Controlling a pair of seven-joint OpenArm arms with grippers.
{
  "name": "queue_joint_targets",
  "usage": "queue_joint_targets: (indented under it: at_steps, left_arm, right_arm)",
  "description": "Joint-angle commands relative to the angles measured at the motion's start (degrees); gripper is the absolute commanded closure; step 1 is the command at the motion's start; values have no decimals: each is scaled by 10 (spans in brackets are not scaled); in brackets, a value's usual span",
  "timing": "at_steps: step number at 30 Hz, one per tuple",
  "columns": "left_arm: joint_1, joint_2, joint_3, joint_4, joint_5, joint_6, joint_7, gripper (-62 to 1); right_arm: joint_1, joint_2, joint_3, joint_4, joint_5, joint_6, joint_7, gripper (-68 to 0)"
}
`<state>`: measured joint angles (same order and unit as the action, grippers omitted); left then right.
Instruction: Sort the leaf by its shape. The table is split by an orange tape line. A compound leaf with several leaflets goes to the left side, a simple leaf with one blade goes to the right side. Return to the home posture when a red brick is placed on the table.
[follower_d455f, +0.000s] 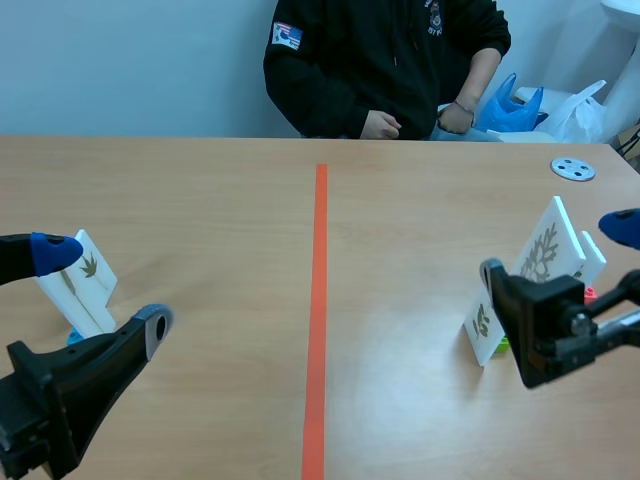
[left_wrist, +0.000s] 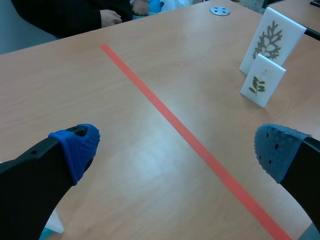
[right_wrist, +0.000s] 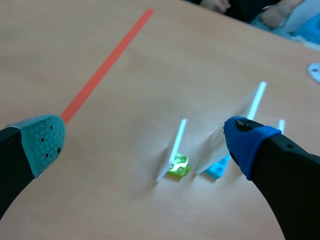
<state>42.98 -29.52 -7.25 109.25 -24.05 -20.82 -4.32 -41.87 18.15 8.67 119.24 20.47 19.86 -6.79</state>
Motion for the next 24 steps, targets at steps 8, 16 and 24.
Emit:
queue_joint_targets:
  at_steps: [8, 16, 24]
  left_arm:
    - [-3, 3, 2, 9, -3, 1, -1, -623]
    - [-3, 3, 2, 9, -3, 1, -1, -623]
    - [-3, 3, 2, 9, -3, 1, -1, -623]
  right_arm:
    - [-31, 42, 4, 3, 34, 40, -9, -679]
    - [-27, 42, 4, 3, 34, 38, -1, -679]
    - [-27, 42, 4, 3, 34, 38, 8, -679]
